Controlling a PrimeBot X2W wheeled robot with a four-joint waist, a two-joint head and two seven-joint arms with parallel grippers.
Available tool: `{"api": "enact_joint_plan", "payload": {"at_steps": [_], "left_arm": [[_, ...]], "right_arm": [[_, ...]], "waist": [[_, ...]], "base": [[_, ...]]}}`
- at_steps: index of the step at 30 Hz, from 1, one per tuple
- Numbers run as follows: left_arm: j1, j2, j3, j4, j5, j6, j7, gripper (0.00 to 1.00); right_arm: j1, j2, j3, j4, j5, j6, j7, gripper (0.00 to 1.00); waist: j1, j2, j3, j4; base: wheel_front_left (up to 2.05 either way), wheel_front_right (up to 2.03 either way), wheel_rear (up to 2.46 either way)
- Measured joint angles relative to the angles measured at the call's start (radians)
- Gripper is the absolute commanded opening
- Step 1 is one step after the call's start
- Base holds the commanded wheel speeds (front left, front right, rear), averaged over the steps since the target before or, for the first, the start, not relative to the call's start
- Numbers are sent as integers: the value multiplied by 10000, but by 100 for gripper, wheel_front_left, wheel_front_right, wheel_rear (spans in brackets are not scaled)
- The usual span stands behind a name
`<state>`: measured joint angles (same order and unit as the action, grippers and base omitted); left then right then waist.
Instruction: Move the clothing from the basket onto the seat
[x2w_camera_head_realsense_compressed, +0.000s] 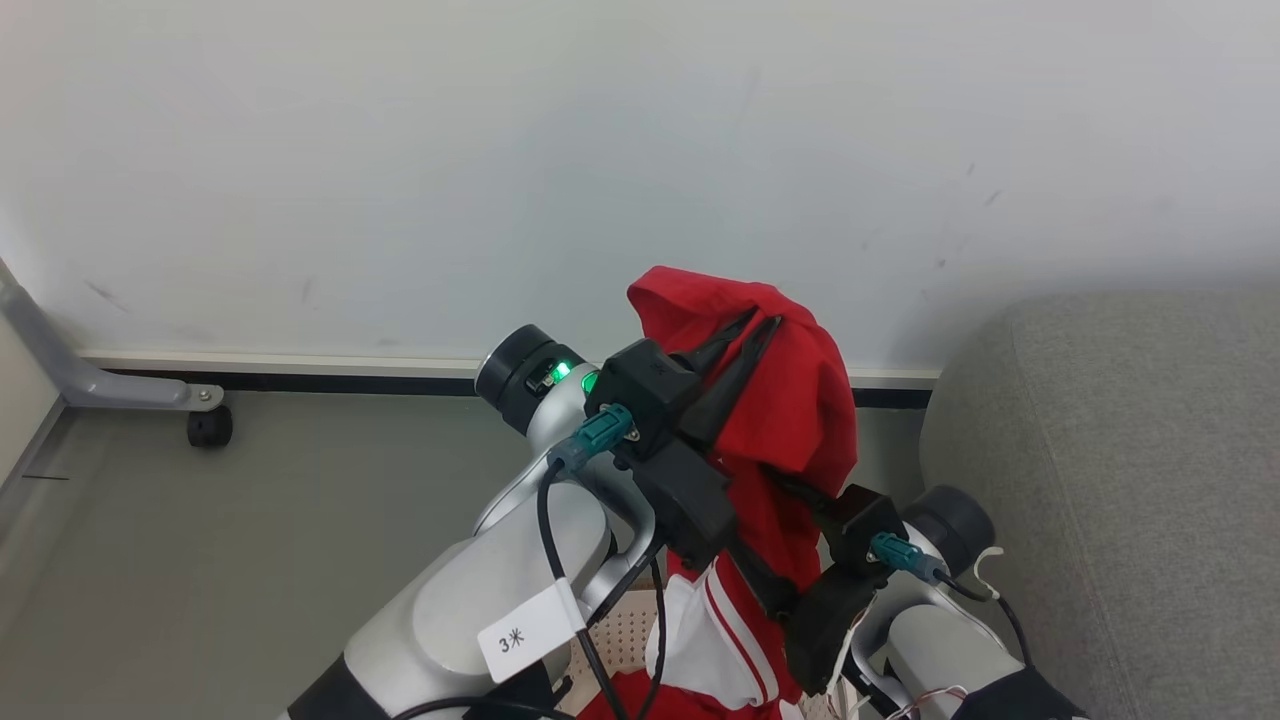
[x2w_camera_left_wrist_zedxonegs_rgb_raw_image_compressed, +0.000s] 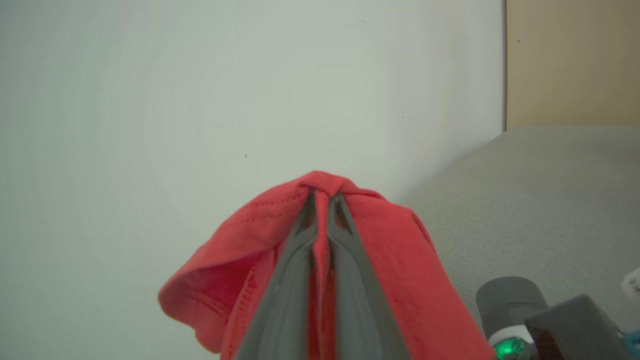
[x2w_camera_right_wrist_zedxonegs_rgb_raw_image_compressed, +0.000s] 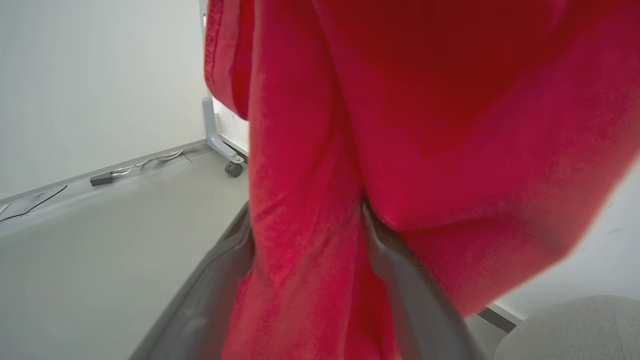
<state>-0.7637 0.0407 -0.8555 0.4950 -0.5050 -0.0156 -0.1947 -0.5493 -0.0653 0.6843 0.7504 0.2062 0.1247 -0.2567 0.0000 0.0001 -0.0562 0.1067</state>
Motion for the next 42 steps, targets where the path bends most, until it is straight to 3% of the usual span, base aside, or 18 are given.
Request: {"api": "enact_joint_plan", "payload": {"at_steps": [2,3,4,5,6,13,14,16,17,18,30,42], "left_arm": [[-34,6,-82,-77,-56,84,25,0],[-46,6,-127,-119,-84,98,54,0],[-53,6,-171,-140,-128,155,73,0],[-56,6,-194,-146,-190,171,81,0],[-57,4,-196,-144,-295,174,81,0],[-55,19,297,336,-403,443,81,0],[-46,31,360,383,-431,491,75,5],[-12,96,491,443,-502,525,44,47],[25,138,560,464,-552,552,-19,93],[89,167,633,495,-585,569,-36,100],[929,516,997,696,-782,696,-276,100],[2127,767,1011,117,-941,773,-466,100]], "right_arm": [[-174,0,102,190,100,0,-2,100],[-237,0,138,280,173,0,-2,77],[-284,0,186,357,274,0,0,38],[-331,2,242,420,374,0,0,25],[-362,2,295,460,433,0,0,0],[-603,12,593,535,750,0,0,0],[-619,12,604,529,803,0,0,0],[-640,10,642,506,972,0,0,0],[-682,0,652,487,1028,0,0,0],[-738,-17,652,449,1043,0,0,0],[-1074,-784,433,171,1294,0,0,0],[-1120,-1513,40,-100,1281,-2,0,0]], "waist": [[0,0,30,35],[0,0,42,50],[0,0,53,63],[0,0,63,74],[0,0,71,82],[0,0,128,-43],[0,0,136,-83],[0,0,152,-172],[0,0,159,-224],[0,0,165,-277],[0,0,197,-1034],[0,0,190,-2310]], "base": [[0,0,0],[0,0,0],[0,0,0],[0,0,0],[0,0,0],[0,0,0],[0,0,0],[0,0,0],[0,0,0],[0,0,0],[0,0,0],[0,0,0]]}}
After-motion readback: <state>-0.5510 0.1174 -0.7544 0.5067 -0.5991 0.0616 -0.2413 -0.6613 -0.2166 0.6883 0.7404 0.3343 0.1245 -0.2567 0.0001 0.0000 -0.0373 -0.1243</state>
